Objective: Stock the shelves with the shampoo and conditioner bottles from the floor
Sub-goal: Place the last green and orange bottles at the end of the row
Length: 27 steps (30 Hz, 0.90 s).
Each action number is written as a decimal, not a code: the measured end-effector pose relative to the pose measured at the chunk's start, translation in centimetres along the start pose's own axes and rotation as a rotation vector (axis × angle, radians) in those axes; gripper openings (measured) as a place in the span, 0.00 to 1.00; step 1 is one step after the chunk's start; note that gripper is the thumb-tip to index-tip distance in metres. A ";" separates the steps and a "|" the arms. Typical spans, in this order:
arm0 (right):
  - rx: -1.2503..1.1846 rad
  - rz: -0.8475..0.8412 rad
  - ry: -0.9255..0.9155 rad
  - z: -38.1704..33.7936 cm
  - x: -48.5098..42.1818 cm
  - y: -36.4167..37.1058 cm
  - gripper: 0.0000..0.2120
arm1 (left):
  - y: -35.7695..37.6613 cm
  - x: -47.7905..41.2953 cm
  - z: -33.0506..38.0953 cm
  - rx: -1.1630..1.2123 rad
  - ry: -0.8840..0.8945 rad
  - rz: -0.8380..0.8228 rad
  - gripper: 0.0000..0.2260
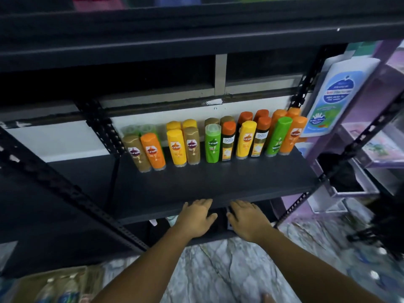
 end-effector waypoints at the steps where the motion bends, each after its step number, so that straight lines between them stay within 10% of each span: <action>1: -0.004 -0.004 -0.002 0.1 0.4 0.2 0.28 | 0.2 0.0 0.3 -0.006 0.006 -0.005 0.28; 27: 0.031 -0.097 -0.347 7.7 6.8 -9.3 0.29 | -3.0 5.7 12.1 0.115 -0.191 0.233 0.24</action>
Point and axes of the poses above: each hand's wrist, its own x-axis away from the middle knuckle, its own y-axis out of the palm, z = x × y, the point moved 3 cm from there along -x, towards the middle knuckle, and after that the axes turned 9 degrees about -z, right-handed, at the moved point
